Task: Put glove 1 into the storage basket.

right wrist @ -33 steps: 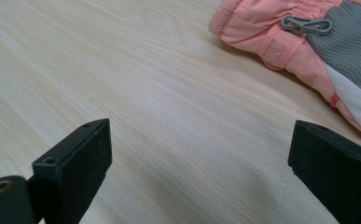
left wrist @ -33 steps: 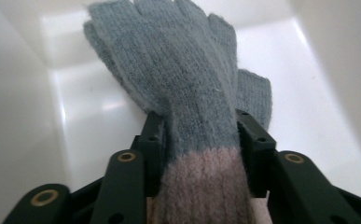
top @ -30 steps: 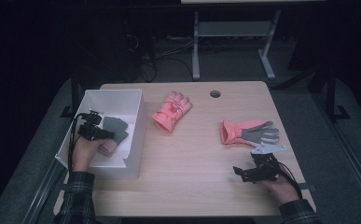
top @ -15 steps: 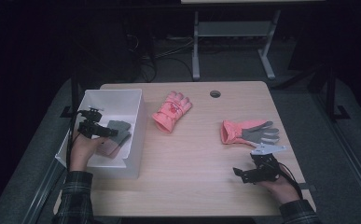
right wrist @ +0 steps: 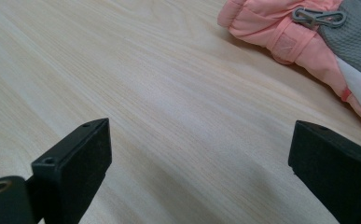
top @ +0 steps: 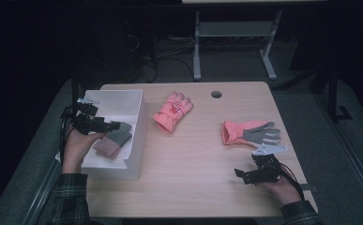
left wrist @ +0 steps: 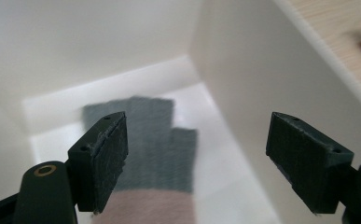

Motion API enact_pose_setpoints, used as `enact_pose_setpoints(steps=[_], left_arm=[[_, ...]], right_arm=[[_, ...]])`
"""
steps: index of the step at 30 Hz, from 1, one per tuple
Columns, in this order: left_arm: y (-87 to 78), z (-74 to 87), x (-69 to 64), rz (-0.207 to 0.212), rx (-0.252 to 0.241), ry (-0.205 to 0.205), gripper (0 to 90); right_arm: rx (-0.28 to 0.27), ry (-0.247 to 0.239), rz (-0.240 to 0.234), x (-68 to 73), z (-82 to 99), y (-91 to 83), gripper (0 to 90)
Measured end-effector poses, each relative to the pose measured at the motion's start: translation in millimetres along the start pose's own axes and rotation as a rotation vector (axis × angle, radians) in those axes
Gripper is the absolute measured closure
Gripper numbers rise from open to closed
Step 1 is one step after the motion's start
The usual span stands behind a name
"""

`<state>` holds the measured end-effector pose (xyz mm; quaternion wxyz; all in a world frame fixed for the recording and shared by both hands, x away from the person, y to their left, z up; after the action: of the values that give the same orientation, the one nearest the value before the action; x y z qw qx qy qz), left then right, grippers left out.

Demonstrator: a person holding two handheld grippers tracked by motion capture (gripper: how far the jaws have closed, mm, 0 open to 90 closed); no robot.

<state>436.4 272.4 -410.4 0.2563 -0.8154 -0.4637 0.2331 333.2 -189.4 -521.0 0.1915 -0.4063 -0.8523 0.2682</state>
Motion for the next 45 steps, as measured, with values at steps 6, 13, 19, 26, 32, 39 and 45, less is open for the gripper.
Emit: enact_pose_setpoints(steps=[6, 13, 19, 26, 32, 39, 45], left_arm=[[-8.9, -15.7, -31.4, 0.101, -0.048, 0.048, 19.9], [-15.6, -27.9, -71.1, 0.198, -0.079, 0.100, 18.9], [-5.1, -28.5, -110.8, 0.281, -0.051, 0.157, 17.0], [6.3, -26.5, -143.1, 0.321, -0.034, 0.201, 16.9], [14.5, -22.8, -165.4, 0.349, -0.024, 0.237, 16.9], [31.0, -8.9, -198.8, 0.383, -0.014, 0.300, 17.0], [36.4, -2.1, -214.2, 0.368, -0.037, 0.368, 17.0]], right_arm=[[0.000, -0.002, -0.006, -0.4, 0.2, -0.3, 5.5], [0.008, -0.003, -0.006, -0.8, 0.8, -2.1, 5.0], [0.008, 0.014, 0.005, -2.1, -1.8, -7.8, 5.1], [0.002, 0.011, 0.008, -2.8, -3.4, -10.0, 12.9], [0.010, 0.015, 0.006, -3.0, -5.2, -10.8, 18.6], [-0.017, 0.030, -0.001, -4.9, -13.8, -13.6, 47.5], [-0.032, 0.039, 0.001, -7.9, -21.3, -14.2, 72.6]])
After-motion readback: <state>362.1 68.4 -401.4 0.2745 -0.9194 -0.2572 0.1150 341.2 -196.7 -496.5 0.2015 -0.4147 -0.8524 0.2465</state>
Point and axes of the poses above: each handheld gripper's, and its own axes: y roughly forward along the jaws, z roughly out of its underside, x roughly to its left, the point moved 9 cm from there along y, roughly forward along the jaws, and after that the axes turned 7 degrees about -x, right-handed, at the moved point
